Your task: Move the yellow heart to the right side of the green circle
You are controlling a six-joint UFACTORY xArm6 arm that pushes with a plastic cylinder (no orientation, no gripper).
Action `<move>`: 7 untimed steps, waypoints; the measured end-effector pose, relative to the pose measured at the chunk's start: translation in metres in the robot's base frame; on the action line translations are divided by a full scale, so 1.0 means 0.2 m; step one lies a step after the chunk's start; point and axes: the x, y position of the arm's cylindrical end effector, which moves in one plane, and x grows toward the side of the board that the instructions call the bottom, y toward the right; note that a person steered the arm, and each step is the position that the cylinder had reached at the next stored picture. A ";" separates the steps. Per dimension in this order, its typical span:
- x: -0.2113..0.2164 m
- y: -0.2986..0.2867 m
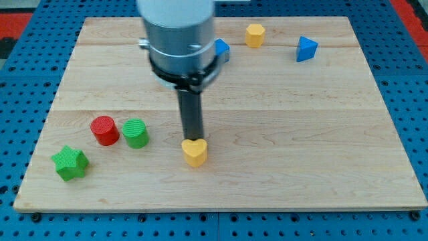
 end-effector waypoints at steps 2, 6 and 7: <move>0.21 -0.15; 0.35 0.10; 0.21 0.30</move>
